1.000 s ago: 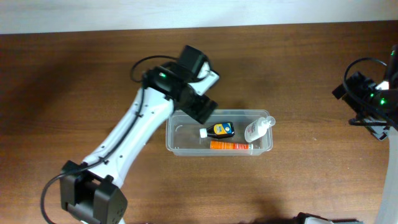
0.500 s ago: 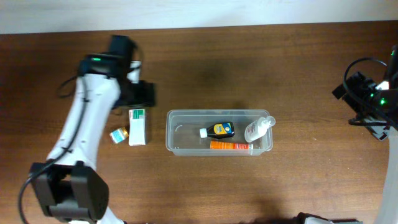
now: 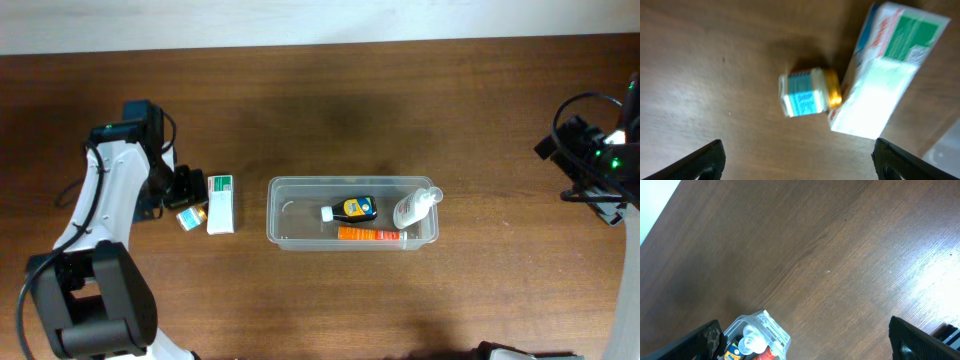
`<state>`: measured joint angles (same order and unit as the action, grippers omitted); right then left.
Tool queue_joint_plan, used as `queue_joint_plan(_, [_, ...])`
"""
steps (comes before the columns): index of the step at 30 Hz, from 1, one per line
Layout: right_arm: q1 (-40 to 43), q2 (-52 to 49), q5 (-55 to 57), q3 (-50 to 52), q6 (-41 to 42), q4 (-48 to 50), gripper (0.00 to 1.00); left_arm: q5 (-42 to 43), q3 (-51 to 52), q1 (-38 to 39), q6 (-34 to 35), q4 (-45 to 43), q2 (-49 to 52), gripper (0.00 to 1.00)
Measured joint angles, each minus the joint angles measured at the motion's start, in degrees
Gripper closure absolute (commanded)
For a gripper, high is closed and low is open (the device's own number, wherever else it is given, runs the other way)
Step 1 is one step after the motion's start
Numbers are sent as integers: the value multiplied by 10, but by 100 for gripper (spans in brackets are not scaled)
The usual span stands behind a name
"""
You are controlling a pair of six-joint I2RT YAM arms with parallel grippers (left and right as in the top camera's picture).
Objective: Pack container
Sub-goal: 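Move the left gripper to the gold-lidded jar and grasp it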
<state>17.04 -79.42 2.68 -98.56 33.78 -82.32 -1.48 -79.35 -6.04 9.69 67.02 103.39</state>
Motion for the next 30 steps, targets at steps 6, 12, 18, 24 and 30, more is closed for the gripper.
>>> queue_joint_plan(6, [0,0,0,0,0,0,2,9,48,0,22,-62,0,7])
queue_joint_plan(12, [0,0,0,0,0,0,1,10,96,0,57,-110,0,11])
queue_joint_plan(18, [0,0,0,0,0,0,2,10,115,0,81,-144,0,24])
queue_joint_plan(24, [0,0,0,0,0,0,2,10,116,0,83,-157,0,24])
queue_joint_plan(30, [0,0,0,0,0,0,2,10,116,0,83,-159,1,24])
